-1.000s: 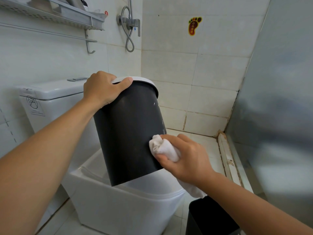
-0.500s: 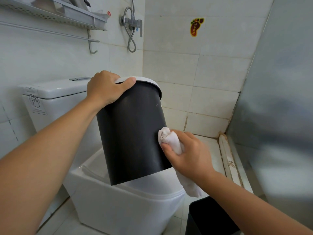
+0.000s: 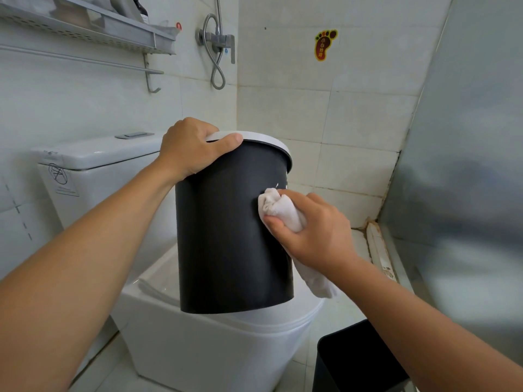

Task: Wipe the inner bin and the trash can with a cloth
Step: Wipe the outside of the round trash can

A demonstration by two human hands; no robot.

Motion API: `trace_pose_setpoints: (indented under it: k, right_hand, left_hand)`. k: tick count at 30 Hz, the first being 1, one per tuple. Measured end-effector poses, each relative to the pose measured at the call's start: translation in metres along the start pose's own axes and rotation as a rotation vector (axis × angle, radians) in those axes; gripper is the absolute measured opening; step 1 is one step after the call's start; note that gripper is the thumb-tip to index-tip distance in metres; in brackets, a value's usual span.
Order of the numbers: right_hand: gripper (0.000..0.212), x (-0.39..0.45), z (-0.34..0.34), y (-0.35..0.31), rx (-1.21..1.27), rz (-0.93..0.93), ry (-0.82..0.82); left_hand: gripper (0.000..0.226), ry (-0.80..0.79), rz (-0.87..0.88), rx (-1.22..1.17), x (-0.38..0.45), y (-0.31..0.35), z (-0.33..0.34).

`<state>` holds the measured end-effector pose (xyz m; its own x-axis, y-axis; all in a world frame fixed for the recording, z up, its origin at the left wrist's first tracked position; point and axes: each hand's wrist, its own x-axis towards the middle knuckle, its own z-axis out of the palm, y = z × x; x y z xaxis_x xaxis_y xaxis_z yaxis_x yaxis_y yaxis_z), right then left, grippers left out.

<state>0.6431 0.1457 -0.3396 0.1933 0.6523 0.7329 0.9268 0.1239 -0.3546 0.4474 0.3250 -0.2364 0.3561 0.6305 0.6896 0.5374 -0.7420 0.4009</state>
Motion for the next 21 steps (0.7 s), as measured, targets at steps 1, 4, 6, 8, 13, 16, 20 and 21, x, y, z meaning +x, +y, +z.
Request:
trace_pose_setpoints:
  k: [1,4,6,8,13,16,20,21]
  right_hand:
    - [0.049,0.002,-0.001,0.000,0.004,0.014,-0.006]
    - [0.051,0.003,0.001,-0.004,0.021,0.009,-0.024]
    - [0.051,0.002,0.003,-0.006,0.017,-0.015,-0.016]
    - [0.052,0.001,0.004,-0.007,0.005,-0.033,-0.003]
    - [0.052,-0.001,0.005,-0.011,0.011,-0.067,-0.001]
    - [0.050,-0.001,0.005,-0.011,0.042,-0.038,-0.001]
    - [0.033,0.008,-0.002,-0.011,0.128,0.135,0.067]
    - [0.031,0.014,-0.004,-0.011,0.167,0.206,0.097]
  left_hand:
    - [0.068,-0.024,-0.010,-0.018,0.001,0.000,-0.001]
    - [0.068,-0.067,-0.029,-0.037,0.002,-0.004,-0.005]
    - [0.068,-0.068,-0.008,0.020,0.002,-0.003,-0.008]
    - [0.066,-0.067,0.044,0.118,0.003,0.006,-0.012]
    - [0.042,-0.041,0.139,0.251,0.000,0.048,0.000]
    - [0.044,0.048,0.157,0.386,-0.003,0.055,0.014]
    - [0.044,0.152,0.109,0.387,-0.004,0.048,0.019]
    - [0.043,0.164,0.106,0.364,-0.005,0.046,0.019]
